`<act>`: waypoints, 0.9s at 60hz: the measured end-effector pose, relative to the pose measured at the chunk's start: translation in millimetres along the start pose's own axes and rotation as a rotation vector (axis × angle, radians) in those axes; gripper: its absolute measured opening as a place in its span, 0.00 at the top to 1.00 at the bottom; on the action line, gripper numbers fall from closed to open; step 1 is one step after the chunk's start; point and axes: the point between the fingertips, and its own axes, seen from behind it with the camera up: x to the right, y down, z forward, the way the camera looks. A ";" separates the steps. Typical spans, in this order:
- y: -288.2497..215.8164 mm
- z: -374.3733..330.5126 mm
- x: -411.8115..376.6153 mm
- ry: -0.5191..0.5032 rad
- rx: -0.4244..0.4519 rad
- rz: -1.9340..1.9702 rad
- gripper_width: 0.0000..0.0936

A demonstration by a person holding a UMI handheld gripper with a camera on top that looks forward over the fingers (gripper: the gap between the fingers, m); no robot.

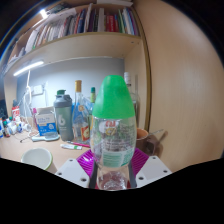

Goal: Pour water

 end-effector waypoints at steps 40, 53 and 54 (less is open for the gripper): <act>-19.9 -214.0 -48.7 0.020 -0.229 -0.011 0.10; -50.6 -336.5 -97.7 0.036 -0.225 -0.015 0.09; -53.2 -345.1 -102.2 0.037 -0.224 -0.012 0.09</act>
